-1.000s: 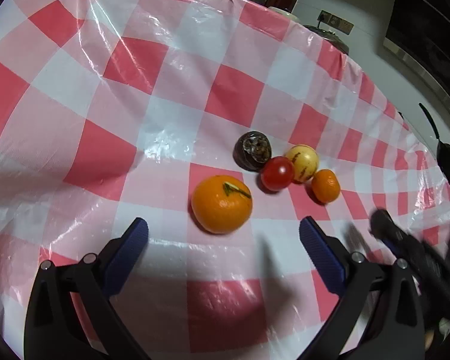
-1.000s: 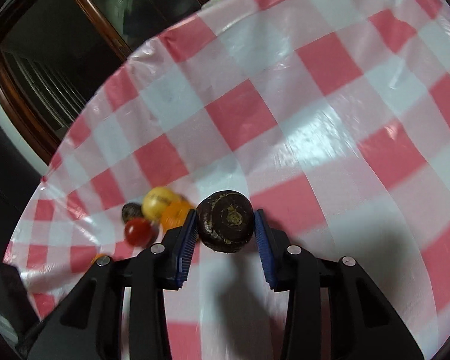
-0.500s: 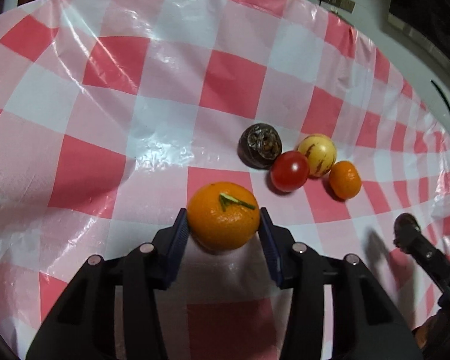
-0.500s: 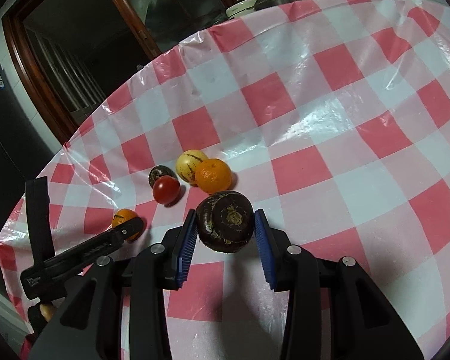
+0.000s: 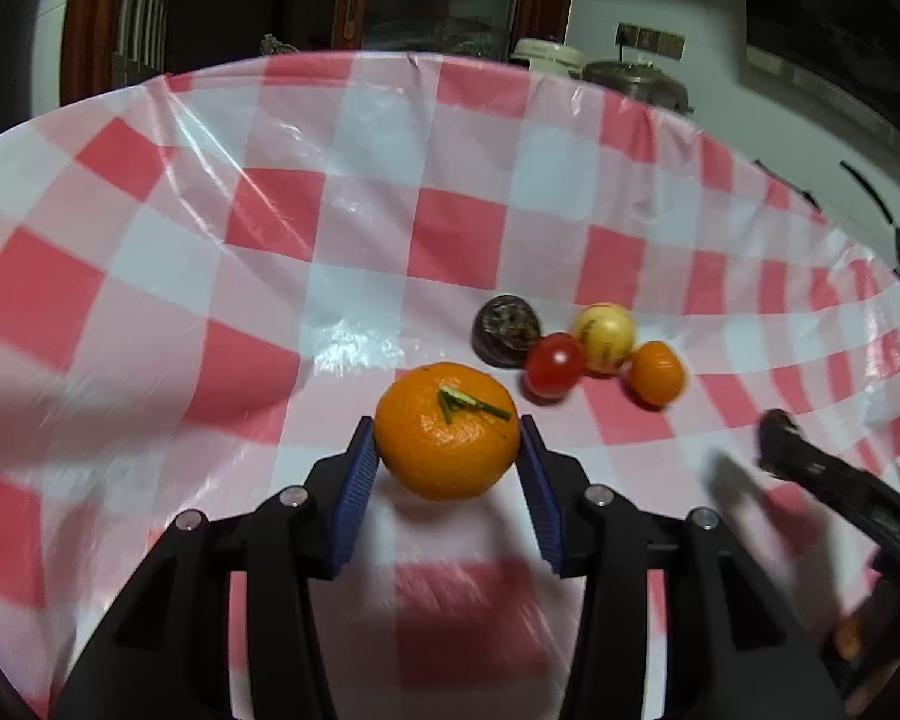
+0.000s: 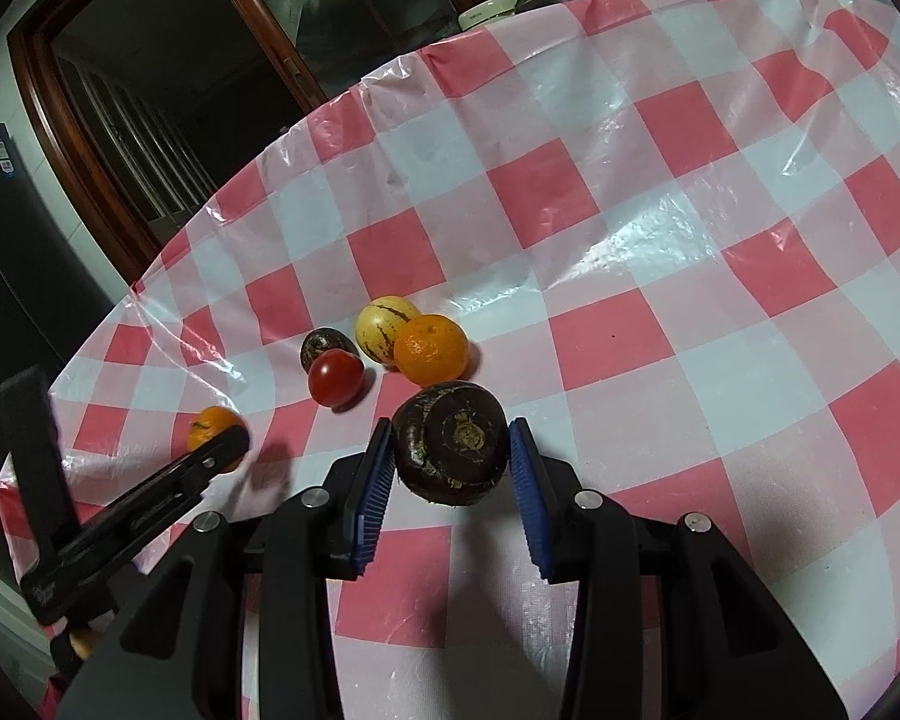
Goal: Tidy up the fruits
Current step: 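Carry the dried fruit and the tangerine over to the white box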
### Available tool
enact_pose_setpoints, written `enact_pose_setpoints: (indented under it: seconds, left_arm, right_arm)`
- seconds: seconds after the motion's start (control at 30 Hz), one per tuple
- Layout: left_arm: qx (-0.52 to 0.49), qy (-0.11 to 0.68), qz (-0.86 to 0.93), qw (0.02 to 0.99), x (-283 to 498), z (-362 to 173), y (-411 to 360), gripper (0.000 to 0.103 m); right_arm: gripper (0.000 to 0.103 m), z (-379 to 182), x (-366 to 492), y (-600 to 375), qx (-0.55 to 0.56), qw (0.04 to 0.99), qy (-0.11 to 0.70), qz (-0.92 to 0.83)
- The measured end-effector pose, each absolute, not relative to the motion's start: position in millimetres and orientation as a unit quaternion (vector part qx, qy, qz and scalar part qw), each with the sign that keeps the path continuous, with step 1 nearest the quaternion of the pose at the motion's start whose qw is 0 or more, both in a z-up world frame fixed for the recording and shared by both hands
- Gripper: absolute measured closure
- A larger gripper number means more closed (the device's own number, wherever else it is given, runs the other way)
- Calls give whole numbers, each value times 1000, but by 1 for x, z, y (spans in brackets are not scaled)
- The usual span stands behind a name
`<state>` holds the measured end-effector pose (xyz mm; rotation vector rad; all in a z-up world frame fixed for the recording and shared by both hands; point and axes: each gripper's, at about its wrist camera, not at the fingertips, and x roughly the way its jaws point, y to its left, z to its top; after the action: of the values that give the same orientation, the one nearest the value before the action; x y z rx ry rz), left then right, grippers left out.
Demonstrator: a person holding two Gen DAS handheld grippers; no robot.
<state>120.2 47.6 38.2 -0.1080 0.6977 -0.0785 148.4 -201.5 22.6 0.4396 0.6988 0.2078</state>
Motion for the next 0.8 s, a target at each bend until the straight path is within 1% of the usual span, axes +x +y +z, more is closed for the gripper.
enact_pose_setpoints:
  seconds: [0.27,0.37,0.47,0.8]
  left_arm:
    - [-42,328,-44,943,39,46,41,56]
    - [-47,323,-55,944,19,48,39,56]
    - [-30,316,-63,946,-3,50,29,56]
    - [0,305,-80,949,-58,51,3,56]
  right_arm:
    - [65,20,141,-208,241,902,346,97]
    - [65,16,108,-218,289,889,346,86]
    - [65,16,62,-218,307,886,338,86]
    - [65,37,-37,-222,260,900,339,89]
